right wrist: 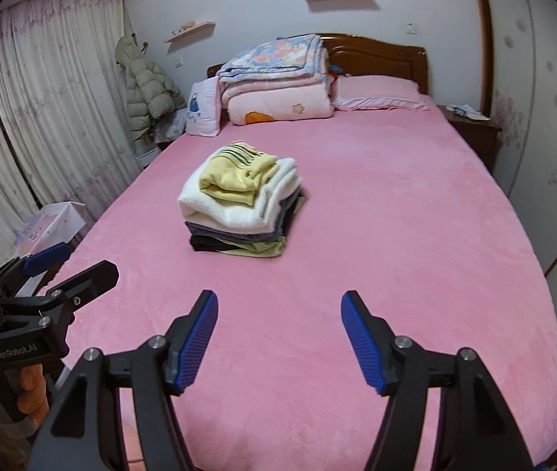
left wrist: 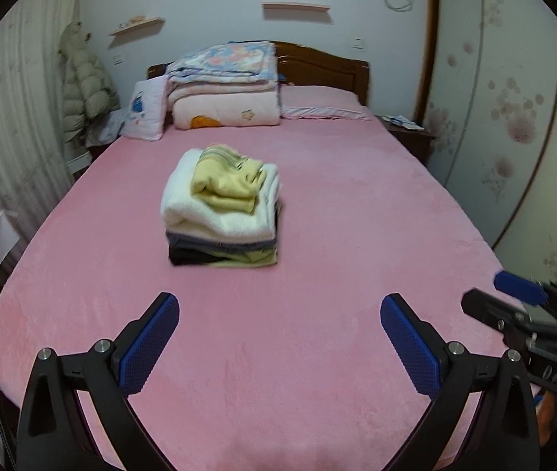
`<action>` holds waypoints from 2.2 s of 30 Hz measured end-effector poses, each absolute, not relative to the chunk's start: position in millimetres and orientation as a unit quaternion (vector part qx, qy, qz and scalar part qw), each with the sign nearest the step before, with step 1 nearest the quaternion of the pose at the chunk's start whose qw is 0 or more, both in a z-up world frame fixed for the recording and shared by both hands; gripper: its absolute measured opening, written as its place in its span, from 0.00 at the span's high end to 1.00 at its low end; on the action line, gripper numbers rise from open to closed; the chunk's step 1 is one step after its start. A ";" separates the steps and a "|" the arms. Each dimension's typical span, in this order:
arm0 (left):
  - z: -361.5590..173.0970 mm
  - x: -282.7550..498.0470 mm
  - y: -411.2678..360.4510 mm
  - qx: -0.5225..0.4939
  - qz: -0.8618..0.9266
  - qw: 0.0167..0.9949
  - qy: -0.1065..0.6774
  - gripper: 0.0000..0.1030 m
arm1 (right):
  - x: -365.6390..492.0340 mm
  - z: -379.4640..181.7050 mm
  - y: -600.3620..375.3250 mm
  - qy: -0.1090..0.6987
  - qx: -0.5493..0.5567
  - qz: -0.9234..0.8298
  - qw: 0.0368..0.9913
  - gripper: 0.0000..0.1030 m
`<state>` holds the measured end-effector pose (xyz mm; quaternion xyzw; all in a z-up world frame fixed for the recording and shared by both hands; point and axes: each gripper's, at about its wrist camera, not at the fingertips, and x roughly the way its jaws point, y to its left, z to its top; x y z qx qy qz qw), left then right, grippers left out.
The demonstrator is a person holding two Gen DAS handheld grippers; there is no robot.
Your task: Fold large clothes
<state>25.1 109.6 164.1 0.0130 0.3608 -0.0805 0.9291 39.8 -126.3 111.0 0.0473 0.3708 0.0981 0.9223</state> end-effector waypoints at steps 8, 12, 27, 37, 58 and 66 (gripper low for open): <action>123.3 -10.9 99.4 0.011 -0.047 0.930 0.366 0.01 | -6.8 67.7 -124.6 0.357 0.044 0.046 0.932 0.36; 112.6 -21.7 98.2 0.016 -0.033 0.932 0.362 0.01 | -24.3 55.2 -123.5 0.347 0.043 0.029 0.936 0.36; 76.6 -24.3 89.2 0.020 -0.039 0.916 0.398 0.01 | -30.9 31.4 -128.8 0.354 0.049 0.012 0.934 0.36; 68.5 -20.8 86.5 0.013 -0.042 0.908 0.416 0.01 | -26.3 24.9 -126.1 0.360 0.043 0.007 0.932 0.36; 64.2 -23.1 82.5 0.013 -0.040 0.904 0.425 0.01 | -23.2 16.4 -122.8 0.368 0.043 0.005 0.929 0.36; 63.4 -23.8 82.3 0.014 -0.040 0.903 0.427 0.01 | -22.2 14.9 -123.3 0.369 0.043 0.006 0.928 0.36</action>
